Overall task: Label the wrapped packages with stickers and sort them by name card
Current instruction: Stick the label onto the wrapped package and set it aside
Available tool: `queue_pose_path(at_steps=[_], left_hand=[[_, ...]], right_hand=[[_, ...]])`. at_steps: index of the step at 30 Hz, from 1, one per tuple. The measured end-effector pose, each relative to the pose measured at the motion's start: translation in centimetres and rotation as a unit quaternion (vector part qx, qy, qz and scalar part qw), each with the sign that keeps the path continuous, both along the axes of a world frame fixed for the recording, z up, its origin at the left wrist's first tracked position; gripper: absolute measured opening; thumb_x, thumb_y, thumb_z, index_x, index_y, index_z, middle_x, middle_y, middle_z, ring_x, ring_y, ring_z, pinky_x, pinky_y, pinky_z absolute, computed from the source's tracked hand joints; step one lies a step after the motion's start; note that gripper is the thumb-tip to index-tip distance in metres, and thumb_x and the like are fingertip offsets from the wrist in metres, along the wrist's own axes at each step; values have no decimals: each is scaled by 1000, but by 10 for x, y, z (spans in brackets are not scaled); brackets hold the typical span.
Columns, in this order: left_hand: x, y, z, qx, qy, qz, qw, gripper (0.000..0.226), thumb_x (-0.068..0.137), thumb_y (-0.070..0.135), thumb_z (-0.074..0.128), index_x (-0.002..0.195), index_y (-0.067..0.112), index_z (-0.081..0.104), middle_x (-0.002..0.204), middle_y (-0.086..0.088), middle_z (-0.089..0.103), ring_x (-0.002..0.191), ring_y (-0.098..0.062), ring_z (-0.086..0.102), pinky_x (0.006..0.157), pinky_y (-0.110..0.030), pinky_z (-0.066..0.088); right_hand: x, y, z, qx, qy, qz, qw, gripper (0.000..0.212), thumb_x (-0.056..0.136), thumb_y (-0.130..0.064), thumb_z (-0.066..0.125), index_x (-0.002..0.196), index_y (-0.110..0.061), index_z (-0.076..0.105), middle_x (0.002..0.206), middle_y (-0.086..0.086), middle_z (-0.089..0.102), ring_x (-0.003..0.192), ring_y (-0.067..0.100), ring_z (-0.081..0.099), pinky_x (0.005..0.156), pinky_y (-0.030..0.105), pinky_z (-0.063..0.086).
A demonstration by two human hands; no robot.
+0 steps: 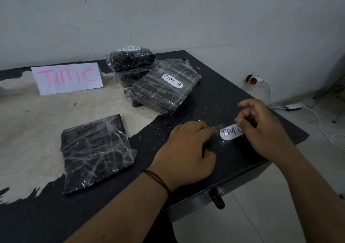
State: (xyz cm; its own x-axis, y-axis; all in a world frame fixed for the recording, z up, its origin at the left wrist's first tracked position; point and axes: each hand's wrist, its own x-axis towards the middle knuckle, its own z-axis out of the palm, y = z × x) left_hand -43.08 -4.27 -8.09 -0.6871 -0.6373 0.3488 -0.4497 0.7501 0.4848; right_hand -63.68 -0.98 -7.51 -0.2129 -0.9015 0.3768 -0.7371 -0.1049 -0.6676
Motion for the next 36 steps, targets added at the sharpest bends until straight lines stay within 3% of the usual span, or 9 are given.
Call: queue_pose_path(at_steps=[6,12,17,20,23,27,31,33,36], left_hand=[[0,0,4,62,13,35,997,51,79,25,53,128,20,40,121,4,50,113,-8,44,106,-36,33],[2,1,4,85,29,48,995,64,78,33,50,137,23,28,123,5,51,114,-10,46,105,-39,35],[5,0,3,123,87,64,987,62,78,38,51,136,27,33,119,10,52,107,-5,49,92,-22,40],[10,1,8,189,183,65,963,47,83,31,61,128,26,48,114,10,59,106,0,53,91,-12,39],[19,9,23,319,303,28,898,42,80,36,69,118,18,60,109,2,67,102,-6,62,90,-25,49],[39,19,43,402,379,26,833,41,72,38,75,105,16,66,103,-4,71,98,-16,67,84,-36,55],[74,18,54,413,379,39,827,20,63,28,73,79,14,69,89,-12,72,83,-22,70,73,-35,59],[95,14,56,402,367,57,837,11,67,22,72,70,13,68,80,-15,71,70,-20,68,65,-30,59],[124,11,59,366,380,102,844,15,68,21,73,70,6,68,59,-11,64,53,-15,60,55,-25,54]], right_hand=[[4,10,-1,-50,3,-3,999,37,90,-6,54,111,-32,38,80,-7,57,80,3,58,73,18,43],[16,22,16,-127,36,-15,991,38,91,-4,51,110,-32,33,82,-11,54,82,-7,56,70,3,43],[26,26,55,-157,20,4,987,39,92,-6,52,114,-32,32,83,-12,55,81,1,59,67,6,46],[39,28,64,-157,-3,26,987,43,92,-7,53,109,-40,32,81,-13,56,78,2,59,68,12,48],[54,31,68,-158,-40,50,985,47,92,-9,53,107,-48,33,81,-10,58,79,8,61,70,24,51],[79,33,69,-129,-78,82,985,44,90,-9,55,109,-42,34,81,-5,59,77,8,61,66,21,50],[111,29,68,-87,-141,124,978,42,89,-10,57,113,-39,38,81,-2,61,68,7,61,58,19,48],[131,23,65,-81,-168,144,972,45,87,-9,59,115,-38,39,83,-2,61,73,11,62,64,24,51],[162,12,55,-100,-204,161,961,59,85,-6,63,121,-45,37,92,-4,62,84,13,62,75,24,52]])
